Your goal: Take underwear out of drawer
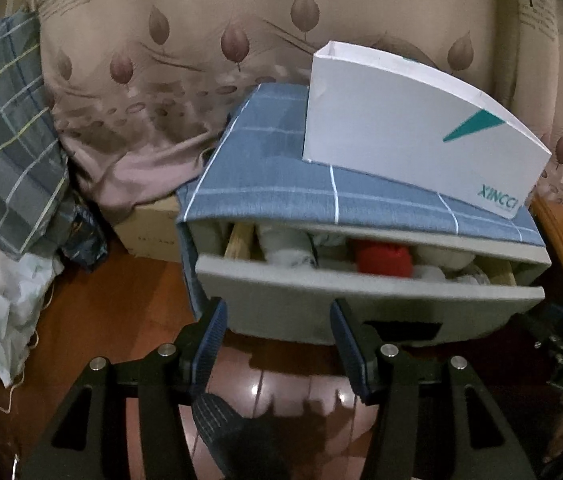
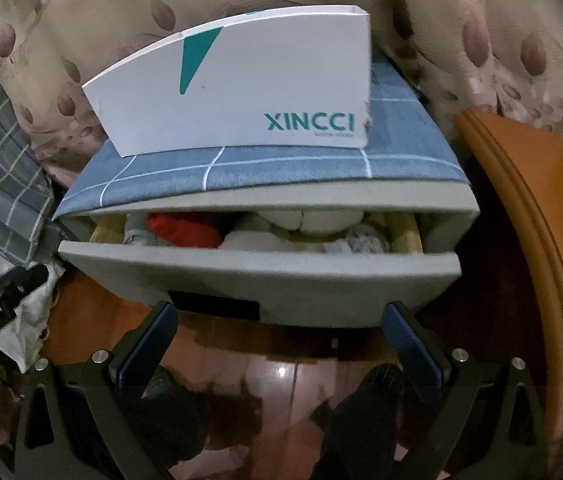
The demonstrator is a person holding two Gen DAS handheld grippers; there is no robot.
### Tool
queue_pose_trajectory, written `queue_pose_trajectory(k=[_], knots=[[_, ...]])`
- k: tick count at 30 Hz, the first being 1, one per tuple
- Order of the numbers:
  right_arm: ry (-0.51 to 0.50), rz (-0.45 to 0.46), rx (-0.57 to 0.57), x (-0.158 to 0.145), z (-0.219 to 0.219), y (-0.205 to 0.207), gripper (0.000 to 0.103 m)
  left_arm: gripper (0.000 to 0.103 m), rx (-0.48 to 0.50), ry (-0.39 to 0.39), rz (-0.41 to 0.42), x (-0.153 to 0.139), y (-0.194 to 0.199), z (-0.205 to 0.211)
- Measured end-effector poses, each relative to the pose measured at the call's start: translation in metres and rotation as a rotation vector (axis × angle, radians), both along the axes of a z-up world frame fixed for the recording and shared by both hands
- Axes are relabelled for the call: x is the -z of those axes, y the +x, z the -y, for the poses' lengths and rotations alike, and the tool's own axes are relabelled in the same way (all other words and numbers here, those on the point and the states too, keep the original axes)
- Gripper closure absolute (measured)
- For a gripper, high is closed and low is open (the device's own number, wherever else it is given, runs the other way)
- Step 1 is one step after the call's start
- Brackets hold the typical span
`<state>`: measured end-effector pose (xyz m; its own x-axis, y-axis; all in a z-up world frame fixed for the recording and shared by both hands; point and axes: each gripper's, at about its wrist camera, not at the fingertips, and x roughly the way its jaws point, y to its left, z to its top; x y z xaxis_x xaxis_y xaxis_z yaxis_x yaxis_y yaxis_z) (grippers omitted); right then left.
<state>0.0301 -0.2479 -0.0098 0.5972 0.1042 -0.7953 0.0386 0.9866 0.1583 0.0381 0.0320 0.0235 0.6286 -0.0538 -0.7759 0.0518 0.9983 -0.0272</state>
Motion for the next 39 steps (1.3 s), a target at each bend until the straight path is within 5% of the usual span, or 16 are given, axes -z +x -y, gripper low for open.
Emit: queue_pose_trajectory(k=[26,39], knots=[[-0.081,-0.05,-0.015,0.043,-0.004,0.082,0.002,0.048,0.118,0.101,-0.062,0.065,0.088,0.04],[-0.033,-0.156,-0.009,0.054,0.002,0.102,0.002,0.045,0.141,0.054,-0.169,0.077,0.099,0.032]])
